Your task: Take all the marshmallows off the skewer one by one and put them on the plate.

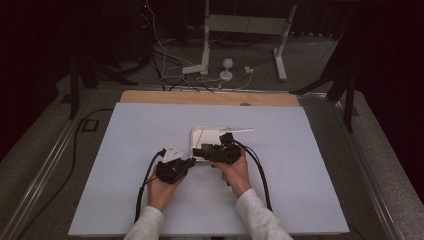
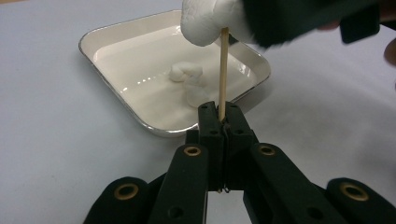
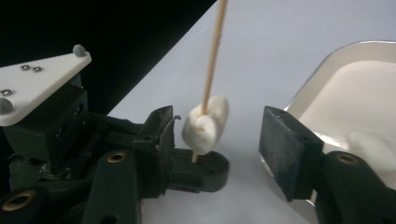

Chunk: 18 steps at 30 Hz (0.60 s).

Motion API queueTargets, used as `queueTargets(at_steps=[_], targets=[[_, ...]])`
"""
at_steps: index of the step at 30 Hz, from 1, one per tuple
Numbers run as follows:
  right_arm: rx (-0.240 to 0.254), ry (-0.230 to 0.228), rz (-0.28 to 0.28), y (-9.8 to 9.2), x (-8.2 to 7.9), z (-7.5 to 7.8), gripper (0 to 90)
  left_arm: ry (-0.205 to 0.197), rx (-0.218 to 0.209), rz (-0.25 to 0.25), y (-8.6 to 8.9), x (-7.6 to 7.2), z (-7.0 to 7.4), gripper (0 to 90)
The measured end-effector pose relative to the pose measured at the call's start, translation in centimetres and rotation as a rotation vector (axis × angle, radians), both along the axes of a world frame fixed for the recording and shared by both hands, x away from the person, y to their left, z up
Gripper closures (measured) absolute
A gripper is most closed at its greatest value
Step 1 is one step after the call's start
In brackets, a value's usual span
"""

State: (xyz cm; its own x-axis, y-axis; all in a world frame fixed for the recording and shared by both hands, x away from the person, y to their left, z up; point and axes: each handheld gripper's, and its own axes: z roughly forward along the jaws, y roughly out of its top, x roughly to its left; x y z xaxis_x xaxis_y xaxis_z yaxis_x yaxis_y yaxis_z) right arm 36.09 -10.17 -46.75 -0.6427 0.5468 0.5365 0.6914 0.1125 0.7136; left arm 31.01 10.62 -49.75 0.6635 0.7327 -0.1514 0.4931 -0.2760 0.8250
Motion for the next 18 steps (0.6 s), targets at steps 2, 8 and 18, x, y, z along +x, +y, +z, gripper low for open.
queueTargets(at_steps=[2,8,18], targets=[[-0.001,0.001,0.006,0.4,-0.1,-0.1,50.1,-0.005,-0.002,-0.002,0.0,0.0,0.1,90.0],[-0.008,0.009,0.013,1.0,-0.2,-0.4,58.1,-0.015,-0.013,-0.006,-0.1,-0.1,0.2,90.0],[-0.017,0.011,0.024,1.2,-0.3,-0.3,74.0,-0.023,-0.003,-0.014,-0.2,-0.2,0.1,90.0]])
